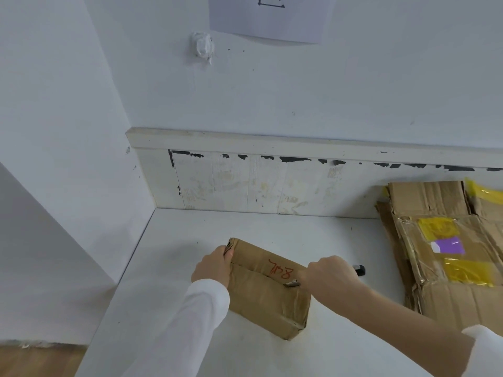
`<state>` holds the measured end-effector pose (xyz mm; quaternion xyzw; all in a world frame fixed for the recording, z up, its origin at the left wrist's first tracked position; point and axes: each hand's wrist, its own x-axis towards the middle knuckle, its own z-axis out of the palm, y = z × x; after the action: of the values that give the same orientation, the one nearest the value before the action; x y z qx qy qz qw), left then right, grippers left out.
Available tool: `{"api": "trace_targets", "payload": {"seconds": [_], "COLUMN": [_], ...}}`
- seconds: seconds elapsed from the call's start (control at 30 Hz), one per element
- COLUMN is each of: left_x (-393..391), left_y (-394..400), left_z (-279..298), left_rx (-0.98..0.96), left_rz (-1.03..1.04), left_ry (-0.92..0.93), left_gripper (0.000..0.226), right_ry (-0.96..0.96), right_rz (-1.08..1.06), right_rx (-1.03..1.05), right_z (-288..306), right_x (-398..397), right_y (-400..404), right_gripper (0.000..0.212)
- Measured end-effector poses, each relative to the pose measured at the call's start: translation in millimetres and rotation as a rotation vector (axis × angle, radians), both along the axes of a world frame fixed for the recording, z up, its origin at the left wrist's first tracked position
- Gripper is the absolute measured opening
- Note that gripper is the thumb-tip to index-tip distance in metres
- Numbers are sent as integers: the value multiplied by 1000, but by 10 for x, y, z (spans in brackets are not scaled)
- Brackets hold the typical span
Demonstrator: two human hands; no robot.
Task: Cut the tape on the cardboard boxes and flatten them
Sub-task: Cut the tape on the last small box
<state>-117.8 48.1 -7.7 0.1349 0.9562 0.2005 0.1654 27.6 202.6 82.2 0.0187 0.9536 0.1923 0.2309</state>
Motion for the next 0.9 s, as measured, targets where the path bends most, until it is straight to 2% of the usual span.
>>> {"api": "trace_targets", "payload": {"seconds": [0.23,0.57,0.63,0.7,0.77,0.8,0.9], "left_x": [-16,17,9,-3,53,89,128], "left_y": [31,59,98,174,260,282,257], "left_z": [-1,15,42,75,92,65,-15], "left_rx": [8,-39,-111,-62,-54,-61,-88], "left_rz": [12,-17,-194,-528,-804,-871,-890], "left_ry": [6,69,315,456,411,375,365], "left_gripper": [39,44,58,70,55,51,48], "right_ry": [18,144,149,154,224,267,314], "right_rz": [-32,-123,-134,-170,-172,-164,-127], "right_rx": [0,-94,-96,-105,-121,-117,-250], "right_z": [-57,-198,-218,-250,-248,-237,-391], "right_x": [286,641,678,718,777,796,822], "right_y": [200,410,403,396,378,359,313], "right_gripper": [25,25,23,22,23,28,63]}}
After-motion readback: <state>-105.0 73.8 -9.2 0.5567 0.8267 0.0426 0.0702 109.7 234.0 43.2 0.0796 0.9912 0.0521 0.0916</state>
